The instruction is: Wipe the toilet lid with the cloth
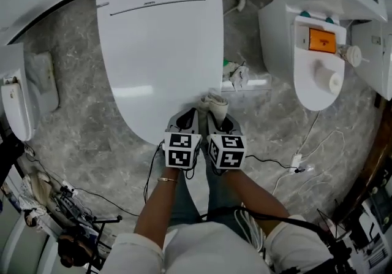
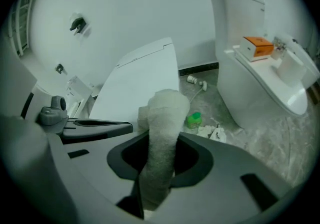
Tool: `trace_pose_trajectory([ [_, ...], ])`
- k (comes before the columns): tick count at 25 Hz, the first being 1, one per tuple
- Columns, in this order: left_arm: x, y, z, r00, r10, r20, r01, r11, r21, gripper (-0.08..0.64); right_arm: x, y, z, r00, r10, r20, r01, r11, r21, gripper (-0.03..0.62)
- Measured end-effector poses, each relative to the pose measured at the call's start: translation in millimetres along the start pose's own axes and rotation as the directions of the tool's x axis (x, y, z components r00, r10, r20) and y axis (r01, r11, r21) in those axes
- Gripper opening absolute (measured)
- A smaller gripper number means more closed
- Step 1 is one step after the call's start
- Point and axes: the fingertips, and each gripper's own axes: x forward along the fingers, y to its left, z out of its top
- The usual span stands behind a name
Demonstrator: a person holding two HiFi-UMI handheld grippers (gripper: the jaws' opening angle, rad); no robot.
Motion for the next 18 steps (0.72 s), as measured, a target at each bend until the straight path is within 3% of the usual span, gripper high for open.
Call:
trace_pose_trajectory([
  [5, 16, -26, 1, 0.999, -0.022, -0.024, 0.023, 0.999, 0.042, 0.015, -7, -22, 3, 1.0, -0.015, 0.011, 0.015, 1.0, 0.016, 0.101],
  [11, 17, -27, 9, 1.0, -0.015, -0.015, 0.016, 0.999, 0.039, 0.015, -8, -18, 9, 1.0, -0.007, 0.014, 0.007, 1.0, 0.0, 0.101],
  [15, -4, -14, 35, 0.999, 0.008, 0.038, -0.009, 1.0, 0.028, 0.015, -13, 10, 38, 0.998, 0.037, 0.047, -0.034, 0.997, -0.062, 0.101],
  [18, -29, 4, 74, 0.993, 0.046, 0.112, -0.048, 0.999, 0.018, 0.015, -19, 38, 76, 0.994, 0.076, 0.084, -0.068, 0.992, -0.103, 0.101],
])
